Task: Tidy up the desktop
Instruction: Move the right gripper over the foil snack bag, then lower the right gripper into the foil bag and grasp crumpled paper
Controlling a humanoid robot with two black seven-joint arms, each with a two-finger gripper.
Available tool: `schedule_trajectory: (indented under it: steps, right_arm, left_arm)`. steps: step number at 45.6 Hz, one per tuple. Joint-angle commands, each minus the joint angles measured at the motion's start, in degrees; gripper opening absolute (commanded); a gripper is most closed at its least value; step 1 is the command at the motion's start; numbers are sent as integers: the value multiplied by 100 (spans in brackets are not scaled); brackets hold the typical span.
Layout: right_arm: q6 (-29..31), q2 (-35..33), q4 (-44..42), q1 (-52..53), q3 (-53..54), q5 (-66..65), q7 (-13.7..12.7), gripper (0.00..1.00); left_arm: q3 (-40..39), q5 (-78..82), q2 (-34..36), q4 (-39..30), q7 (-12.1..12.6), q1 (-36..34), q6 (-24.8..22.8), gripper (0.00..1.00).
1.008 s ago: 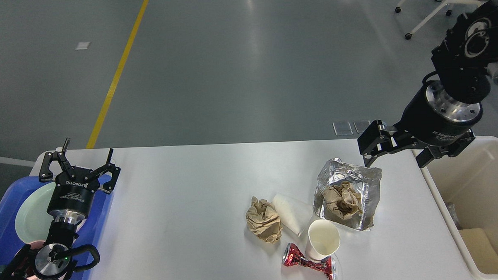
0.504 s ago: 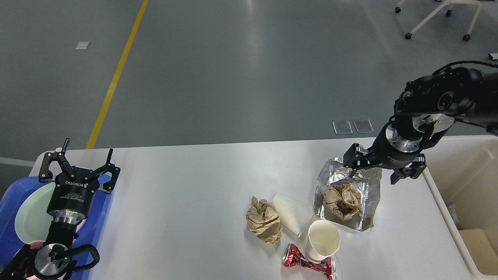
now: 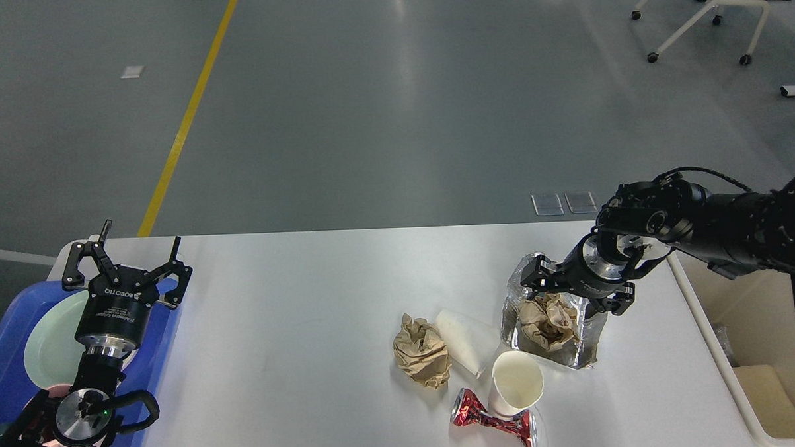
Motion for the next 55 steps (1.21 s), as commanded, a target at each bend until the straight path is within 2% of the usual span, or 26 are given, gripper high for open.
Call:
schedule_trajectory:
  steps: [1,11,20,33,42,46,49,55]
  right_arm:
    - [-348,151,-108,-269,54,-1,1,100]
    - [-1183,380,-108,-682,63,-80,1,100]
    - [-1368,398,-134,-744,264,-36,10,100]
    - [-2123,468,-204,-1016,300,-116,10,100]
    - [-2220,521,-213,-1086,291,-116,1,99]
    - [-2308,521,-204,-1131,300,-98,1,91]
    - [-2378,521,-204,-1157,300,-28,1,79]
    - [-2387,521,-169,-1157,309,-1,1,38]
  left_arm:
    - [0,0,0,0,-3,0,0,96]
    - [0,0,0,0,-3,0,0,96]
    - [0,0,0,0,6,0,0,96]
    - [0,0,0,0,-3,0,0,96]
    - [0,0,0,0,6,0,0,96]
    - [0,0,0,0,-3,0,0,96]
    - [0,0,0,0,6,0,0,96]
    - [0,0,0,0,6,0,0,96]
